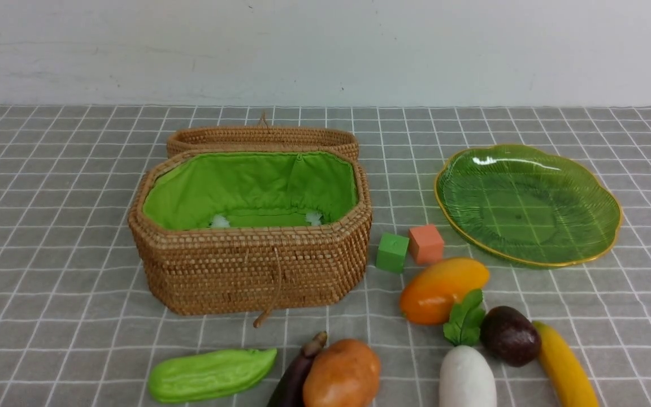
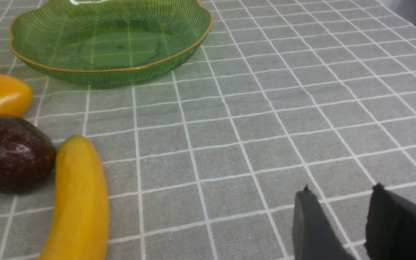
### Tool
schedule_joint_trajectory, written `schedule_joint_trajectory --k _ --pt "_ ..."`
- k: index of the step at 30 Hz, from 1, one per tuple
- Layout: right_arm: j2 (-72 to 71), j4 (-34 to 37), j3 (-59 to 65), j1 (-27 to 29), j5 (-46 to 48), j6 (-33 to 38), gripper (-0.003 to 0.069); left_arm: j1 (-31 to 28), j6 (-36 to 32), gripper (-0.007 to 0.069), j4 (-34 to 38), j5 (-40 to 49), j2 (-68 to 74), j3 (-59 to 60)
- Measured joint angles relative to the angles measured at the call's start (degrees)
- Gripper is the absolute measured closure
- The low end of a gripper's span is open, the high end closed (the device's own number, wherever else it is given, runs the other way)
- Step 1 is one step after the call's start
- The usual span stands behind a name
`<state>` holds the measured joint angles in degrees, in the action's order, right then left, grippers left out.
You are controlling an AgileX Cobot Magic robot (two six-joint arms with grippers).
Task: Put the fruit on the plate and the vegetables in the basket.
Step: Take a chayote with your left arm and place it on the basket on the left.
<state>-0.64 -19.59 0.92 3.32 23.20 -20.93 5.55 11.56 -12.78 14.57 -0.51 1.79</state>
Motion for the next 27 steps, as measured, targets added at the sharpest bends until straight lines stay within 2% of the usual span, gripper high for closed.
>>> schedule_joint_trajectory --k 3,4,6,7,9,11,14,18,22,25,27 --pt "0.0 0.0 0.0 0.0 0.0 0.0 0.0417 0.0 3.5 0.0386 2.4 -8.2 0.0 0.0" --pt "0.0 0.0 0.0 0.0 0.0 0.0 0.0417 0.0 7.2 0.0386 4.9 -15.1 0.0 0.0" --pt "0.0 0.0 0.0 0.0 0.0 0.0 0.0417 0.0 8.6 0.0386 6.2 -20.4 0.0 0.0" --pt "0.0 0.0 0.0 0.0 0.0 0.0 0.0417 0.0 9.7 0.0386 7.2 -26.3 0.0 0.0" --pt "0.0 0.0 0.0 0.0 0.0 0.0 0.0417 0.0 11.1 0.0386 8.5 -29.8 0.0 -1.5" --pt "0.0 0.0 0.0 0.0 0.0 0.0 0.0417 0.0 11.8 0.0386 9.0 -29.1 0.0 -3.5" --pt "0.0 0.0 0.0 0.0 0.0 0.0 0.0417 0.0 12.5 0.0386 9.9 -23.5 2.8 -13.1" --pt "0.0 0.0 0.0 0.0 0.0 0.0 0.0417 0.0 12.4 0.0386 9.9 -1.2 14.3 -32.8" --pt "0.0 0.0 0.0 0.0 0.0 0.0 0.0417 0.0 9.7 0.0386 9.4 16.9 25.5 -41.8" --pt "0.0 0.0 0.0 0.0 0.0 0.0 0.0417 0.0 7.4 0.0386 8.0 21.8 32.0 -43.7" --pt "0.0 0.0 0.0 0.0 0.0 0.0 0.0417 0.0 5.5 0.0386 6.9 22.0 36.7 -43.8"
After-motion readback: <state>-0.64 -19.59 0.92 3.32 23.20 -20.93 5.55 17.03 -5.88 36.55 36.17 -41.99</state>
